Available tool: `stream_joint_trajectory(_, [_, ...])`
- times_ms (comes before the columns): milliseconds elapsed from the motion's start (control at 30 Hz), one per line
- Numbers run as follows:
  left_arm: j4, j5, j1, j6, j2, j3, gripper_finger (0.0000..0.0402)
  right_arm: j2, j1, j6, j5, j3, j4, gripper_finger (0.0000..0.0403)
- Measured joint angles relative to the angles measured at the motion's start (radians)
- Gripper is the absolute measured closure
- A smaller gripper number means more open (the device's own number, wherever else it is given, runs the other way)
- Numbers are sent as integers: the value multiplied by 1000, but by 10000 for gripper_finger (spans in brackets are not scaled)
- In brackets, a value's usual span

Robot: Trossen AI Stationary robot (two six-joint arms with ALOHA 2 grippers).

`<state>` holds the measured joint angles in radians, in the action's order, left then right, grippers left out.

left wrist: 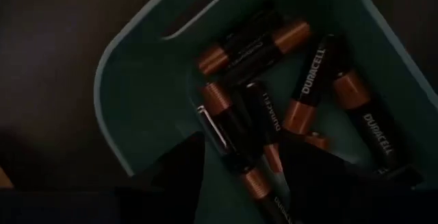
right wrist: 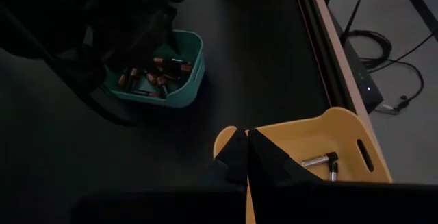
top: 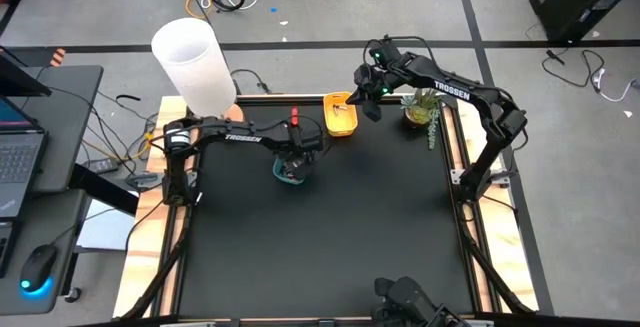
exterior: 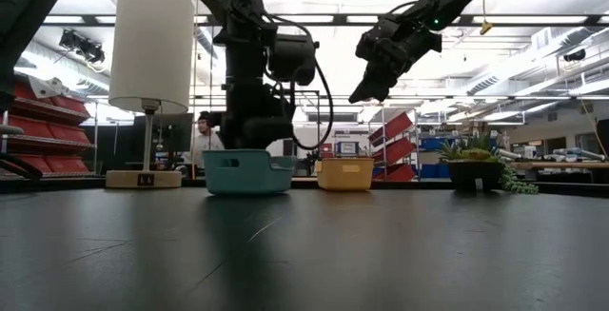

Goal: Sort batteries
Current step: Put the silver black battery into the yellow bin

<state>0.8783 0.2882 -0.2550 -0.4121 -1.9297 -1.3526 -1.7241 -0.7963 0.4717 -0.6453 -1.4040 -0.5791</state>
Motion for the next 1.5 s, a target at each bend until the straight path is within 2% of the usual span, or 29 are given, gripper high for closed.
stream_joint_trajectory(367, [56,-10,-5,55,-83,2,198,0,0,2,0,0,3,403])
stream_joint_trajectory(667, [93,23,-10,99,-92,-50,198,0,0,2,0,0,18,402])
stream_joint_trajectory(767, [82,-5,-29,112,-112,-53,198,0,0,2,0,0,18,402])
stream_joint_trajectory(1033, [101,-9,-44,69,-150,-58,198,0,-2,7,0,0,17,402])
stream_joint_trajectory(1200, [53,-78,-40,260,-153,-57,198,0,-5,10,0,0,18,402])
stream_joint_trajectory(1367, [108,10,-21,308,-160,-129,198,0,-10,5,0,0,18,402])
stream_joint_trajectory(1500, [97,37,-20,297,-164,-184,198,0,-12,3,0,0,18,402])
